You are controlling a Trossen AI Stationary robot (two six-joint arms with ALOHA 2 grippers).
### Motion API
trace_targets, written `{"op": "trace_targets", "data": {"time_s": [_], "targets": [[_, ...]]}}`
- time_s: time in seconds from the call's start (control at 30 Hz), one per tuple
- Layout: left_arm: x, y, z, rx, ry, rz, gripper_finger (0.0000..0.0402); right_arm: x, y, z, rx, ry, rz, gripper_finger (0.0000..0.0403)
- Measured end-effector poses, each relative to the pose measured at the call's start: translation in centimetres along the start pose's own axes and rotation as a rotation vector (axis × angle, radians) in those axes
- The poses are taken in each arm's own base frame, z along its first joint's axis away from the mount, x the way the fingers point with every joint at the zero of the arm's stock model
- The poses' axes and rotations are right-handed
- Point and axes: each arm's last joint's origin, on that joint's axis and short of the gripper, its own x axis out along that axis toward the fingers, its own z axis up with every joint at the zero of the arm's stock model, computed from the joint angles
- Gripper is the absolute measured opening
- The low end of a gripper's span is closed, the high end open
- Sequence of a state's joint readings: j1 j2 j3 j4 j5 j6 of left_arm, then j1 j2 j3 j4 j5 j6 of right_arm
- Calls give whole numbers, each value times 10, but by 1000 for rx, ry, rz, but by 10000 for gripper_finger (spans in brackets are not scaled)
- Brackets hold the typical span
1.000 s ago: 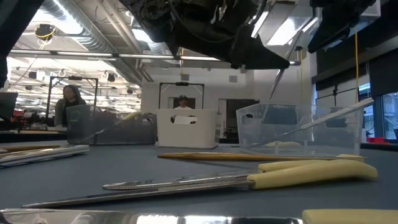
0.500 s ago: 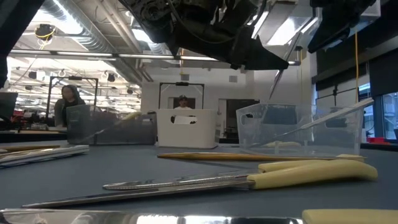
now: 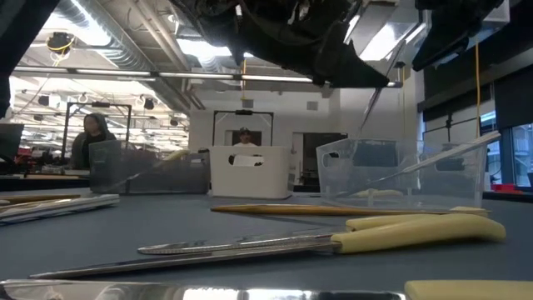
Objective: Sort silverware by color (type)
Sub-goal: Put the right green knife into the transparent bin
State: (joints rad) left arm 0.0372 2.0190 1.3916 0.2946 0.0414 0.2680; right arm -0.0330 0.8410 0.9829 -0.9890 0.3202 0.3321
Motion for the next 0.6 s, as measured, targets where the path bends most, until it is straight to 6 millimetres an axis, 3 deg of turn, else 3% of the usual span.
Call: {"op": "trace_targets", "data": {"time_s": [0.6], "targets": [[0,9,0,-6,65,-2,35,0,0,0,0,0,0,111]]}}
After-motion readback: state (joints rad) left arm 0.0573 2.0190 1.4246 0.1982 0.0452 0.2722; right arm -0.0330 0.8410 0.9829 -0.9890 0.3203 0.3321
